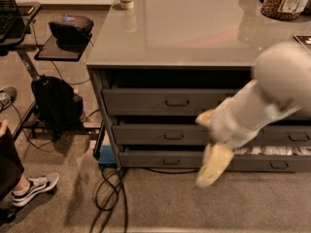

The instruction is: Open bottom drawer

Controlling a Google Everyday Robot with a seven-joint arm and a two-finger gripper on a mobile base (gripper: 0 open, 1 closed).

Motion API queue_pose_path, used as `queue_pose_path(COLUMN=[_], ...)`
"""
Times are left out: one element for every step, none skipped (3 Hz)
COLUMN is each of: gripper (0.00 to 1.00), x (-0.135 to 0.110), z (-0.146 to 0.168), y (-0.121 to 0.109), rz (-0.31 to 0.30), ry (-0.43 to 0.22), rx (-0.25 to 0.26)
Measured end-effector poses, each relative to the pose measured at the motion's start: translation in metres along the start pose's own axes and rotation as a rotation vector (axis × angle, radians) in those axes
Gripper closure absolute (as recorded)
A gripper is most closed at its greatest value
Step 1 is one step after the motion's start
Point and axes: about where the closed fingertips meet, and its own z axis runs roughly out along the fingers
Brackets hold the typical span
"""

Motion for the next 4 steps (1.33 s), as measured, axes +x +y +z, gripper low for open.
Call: queue_pose_path(gripper=[0.00, 0.00, 0.00, 0.00], x=[0.005, 0.002, -0.001, 0.005], z=[0.142, 0.246, 0.336, 0.393], y=[0.027, 0.028, -0.010, -0.074], rz=[0.011, 0.054, 0.143, 0.229], ry=[-0.040, -0.049, -0.112, -0.236], rx=[-0.174, -0.241, -0.201, -0.078])
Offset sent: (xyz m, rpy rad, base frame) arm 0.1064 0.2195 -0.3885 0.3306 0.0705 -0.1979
